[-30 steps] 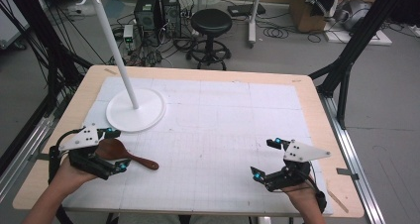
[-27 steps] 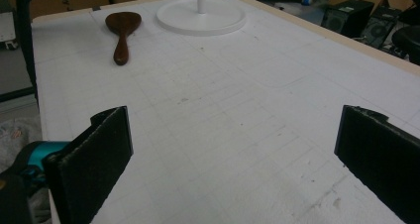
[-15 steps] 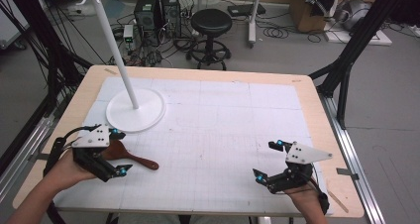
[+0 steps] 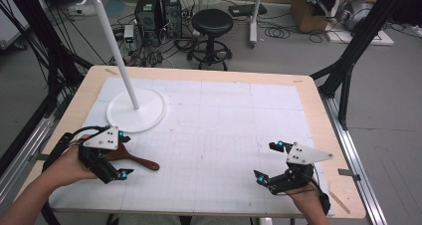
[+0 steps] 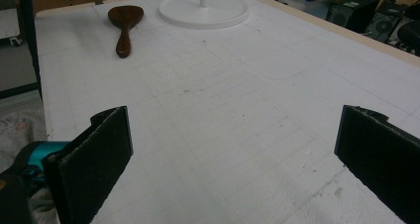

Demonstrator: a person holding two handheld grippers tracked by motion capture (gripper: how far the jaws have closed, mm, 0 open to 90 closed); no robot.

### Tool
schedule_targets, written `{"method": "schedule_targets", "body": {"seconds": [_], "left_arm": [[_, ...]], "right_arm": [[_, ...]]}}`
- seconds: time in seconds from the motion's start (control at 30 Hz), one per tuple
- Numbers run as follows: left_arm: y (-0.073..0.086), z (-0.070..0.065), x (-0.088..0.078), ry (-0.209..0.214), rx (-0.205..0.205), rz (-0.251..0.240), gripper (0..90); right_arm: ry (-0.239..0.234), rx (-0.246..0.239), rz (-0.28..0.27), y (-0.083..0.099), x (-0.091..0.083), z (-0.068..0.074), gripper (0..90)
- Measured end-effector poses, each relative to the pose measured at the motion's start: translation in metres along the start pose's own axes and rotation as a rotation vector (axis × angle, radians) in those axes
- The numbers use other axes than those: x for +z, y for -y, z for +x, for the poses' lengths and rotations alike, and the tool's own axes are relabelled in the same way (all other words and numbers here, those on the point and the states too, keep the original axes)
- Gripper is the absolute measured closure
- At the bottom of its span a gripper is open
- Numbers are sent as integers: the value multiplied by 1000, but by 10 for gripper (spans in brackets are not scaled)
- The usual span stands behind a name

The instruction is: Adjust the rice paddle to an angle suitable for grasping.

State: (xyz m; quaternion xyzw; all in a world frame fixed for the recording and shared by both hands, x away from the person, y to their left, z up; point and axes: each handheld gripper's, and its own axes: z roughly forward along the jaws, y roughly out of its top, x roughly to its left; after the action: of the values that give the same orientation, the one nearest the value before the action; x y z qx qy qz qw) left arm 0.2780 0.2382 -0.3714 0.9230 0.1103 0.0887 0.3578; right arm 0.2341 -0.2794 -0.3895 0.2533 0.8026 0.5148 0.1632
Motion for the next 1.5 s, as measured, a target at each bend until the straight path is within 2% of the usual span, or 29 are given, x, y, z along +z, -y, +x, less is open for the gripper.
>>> {"method": "schedule_targets", "body": {"seconds": [0.17,0.3,0.5,0.6,0.83,0.9,0.93,1.0,1.37,1.5], "left_arm": [[-3,0,3,15,21,25,54],[-6,2,3,26,53,69,66],[-12,3,2,40,79,115,76],[-13,5,4,40,105,165,76],[-19,10,5,47,125,223,80],[-21,11,6,50,143,245,81],[-21,10,7,53,139,245,81],[-23,11,8,56,159,278,81],[-27,15,10,62,170,301,81],[-29,16,12,52,175,338,57]], "right_arm": [[-4,0,2,0,0,0,2],[-6,0,1,0,0,0,2],[-5,-3,3,0,0,0,2],[-9,-4,5,1,0,0,2],[-8,-1,7,1,1,0,2],[-8,-3,8,1,1,-1,2],[-11,-3,9,2,1,0,2],[-11,-7,9,2,1,0,2],[-20,-17,17,-1,3,2,2],[-16,-16,9,-2,0,2,2]]}}
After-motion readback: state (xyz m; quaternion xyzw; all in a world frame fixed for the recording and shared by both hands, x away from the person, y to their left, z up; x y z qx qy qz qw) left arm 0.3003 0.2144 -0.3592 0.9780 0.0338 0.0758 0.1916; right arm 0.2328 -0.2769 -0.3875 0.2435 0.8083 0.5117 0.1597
